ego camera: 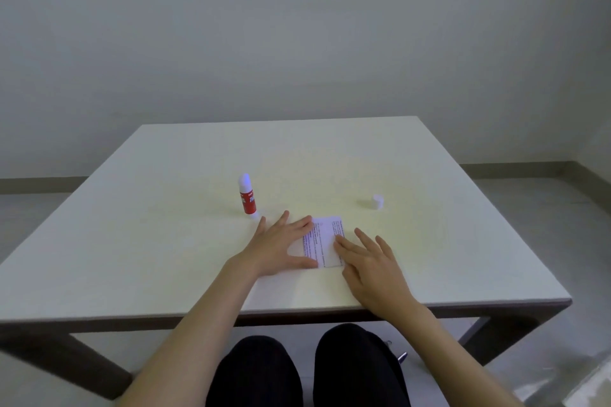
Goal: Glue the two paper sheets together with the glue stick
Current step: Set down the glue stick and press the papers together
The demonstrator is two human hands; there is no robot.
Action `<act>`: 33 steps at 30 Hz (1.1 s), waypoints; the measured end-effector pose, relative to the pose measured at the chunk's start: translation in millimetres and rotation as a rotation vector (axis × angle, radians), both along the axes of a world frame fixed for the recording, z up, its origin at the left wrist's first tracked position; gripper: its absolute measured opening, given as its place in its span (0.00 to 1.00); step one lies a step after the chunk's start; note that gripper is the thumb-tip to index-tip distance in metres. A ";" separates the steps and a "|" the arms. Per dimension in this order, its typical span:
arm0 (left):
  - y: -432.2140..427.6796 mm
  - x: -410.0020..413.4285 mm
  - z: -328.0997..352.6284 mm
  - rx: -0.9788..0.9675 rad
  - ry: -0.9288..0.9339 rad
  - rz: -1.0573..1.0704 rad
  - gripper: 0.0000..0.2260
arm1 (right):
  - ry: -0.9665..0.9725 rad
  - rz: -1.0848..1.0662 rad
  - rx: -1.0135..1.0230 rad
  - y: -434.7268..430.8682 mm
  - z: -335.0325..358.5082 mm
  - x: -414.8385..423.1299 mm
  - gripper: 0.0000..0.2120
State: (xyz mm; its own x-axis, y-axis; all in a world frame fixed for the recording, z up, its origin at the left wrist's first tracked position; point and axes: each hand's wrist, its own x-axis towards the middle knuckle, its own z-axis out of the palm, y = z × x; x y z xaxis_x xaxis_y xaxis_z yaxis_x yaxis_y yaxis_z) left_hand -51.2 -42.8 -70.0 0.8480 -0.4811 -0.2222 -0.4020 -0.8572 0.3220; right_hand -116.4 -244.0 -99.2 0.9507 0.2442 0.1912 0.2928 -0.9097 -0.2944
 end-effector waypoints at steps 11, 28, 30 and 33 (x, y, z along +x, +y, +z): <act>2.1 5.4 -5.8 -0.037 0.039 -0.020 0.43 | 0.290 0.009 -0.174 9.8 22.0 41.5 0.37; 4.4 9.4 -10.4 -0.045 0.052 -0.011 0.41 | 0.230 0.132 -0.176 43.8 16.0 4.9 0.42; 3.9 8.0 -9.0 -0.028 0.059 -0.019 0.42 | 0.249 0.107 -0.180 32.7 17.7 9.4 0.42; 0.4 7.1 -4.1 0.018 0.073 -0.019 0.45 | 0.287 -0.045 -0.213 16.4 18.0 40.6 0.38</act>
State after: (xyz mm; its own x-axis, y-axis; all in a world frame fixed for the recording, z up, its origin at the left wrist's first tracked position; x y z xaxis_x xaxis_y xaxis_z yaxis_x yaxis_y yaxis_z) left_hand -44.1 -42.4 -74.1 0.8201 -0.4923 -0.2918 -0.3944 -0.8556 0.3352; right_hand -75.8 -227.6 -81.2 0.9690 0.2065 -0.1359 0.1841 -0.9697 -0.1608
